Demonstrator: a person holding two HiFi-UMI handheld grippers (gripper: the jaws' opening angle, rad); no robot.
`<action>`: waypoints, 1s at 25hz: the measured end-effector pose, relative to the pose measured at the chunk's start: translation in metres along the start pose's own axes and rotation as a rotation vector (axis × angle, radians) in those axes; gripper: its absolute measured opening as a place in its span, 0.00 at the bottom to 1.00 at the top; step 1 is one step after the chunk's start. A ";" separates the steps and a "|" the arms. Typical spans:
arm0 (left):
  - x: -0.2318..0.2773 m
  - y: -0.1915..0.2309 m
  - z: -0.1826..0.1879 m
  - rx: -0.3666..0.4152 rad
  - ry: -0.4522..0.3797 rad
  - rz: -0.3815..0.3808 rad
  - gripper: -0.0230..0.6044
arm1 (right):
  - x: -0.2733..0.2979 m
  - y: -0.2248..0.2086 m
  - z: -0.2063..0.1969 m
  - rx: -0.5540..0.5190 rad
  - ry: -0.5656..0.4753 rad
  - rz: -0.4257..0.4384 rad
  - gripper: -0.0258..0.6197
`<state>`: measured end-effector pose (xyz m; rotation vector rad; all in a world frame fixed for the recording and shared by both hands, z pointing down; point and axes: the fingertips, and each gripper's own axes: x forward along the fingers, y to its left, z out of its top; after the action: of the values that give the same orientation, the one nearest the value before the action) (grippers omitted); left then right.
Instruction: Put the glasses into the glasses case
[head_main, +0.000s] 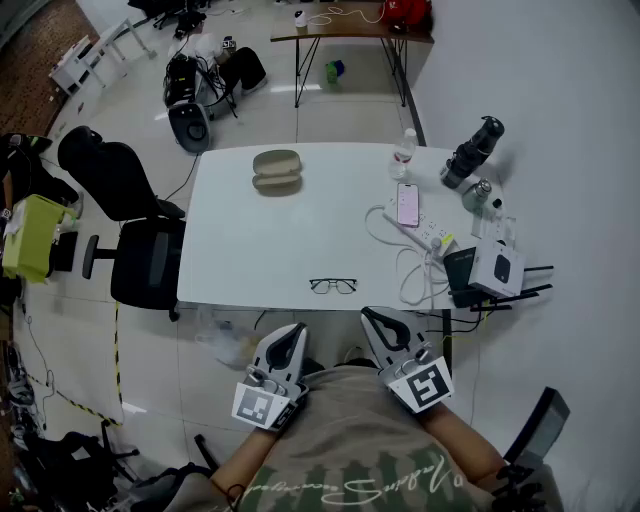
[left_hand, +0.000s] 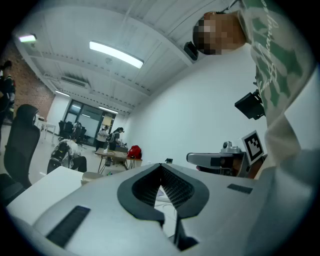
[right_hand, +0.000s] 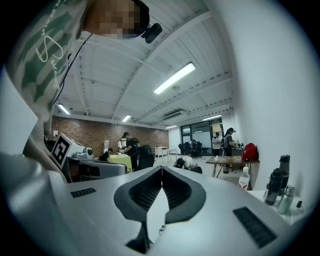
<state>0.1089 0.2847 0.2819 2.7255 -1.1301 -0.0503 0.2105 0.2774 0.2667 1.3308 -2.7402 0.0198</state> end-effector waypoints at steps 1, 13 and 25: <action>0.002 -0.004 0.000 0.000 0.006 0.002 0.04 | -0.004 -0.002 -0.001 0.008 0.002 -0.003 0.06; 0.011 -0.044 -0.014 0.045 0.117 -0.027 0.04 | -0.036 -0.017 -0.018 0.106 -0.012 -0.023 0.06; 0.021 -0.005 -0.034 -0.056 0.144 -0.060 0.04 | -0.005 -0.007 -0.056 0.149 0.124 -0.021 0.06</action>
<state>0.1311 0.2790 0.3148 2.6642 -0.9929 0.1028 0.2237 0.2794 0.3217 1.3444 -2.6651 0.2998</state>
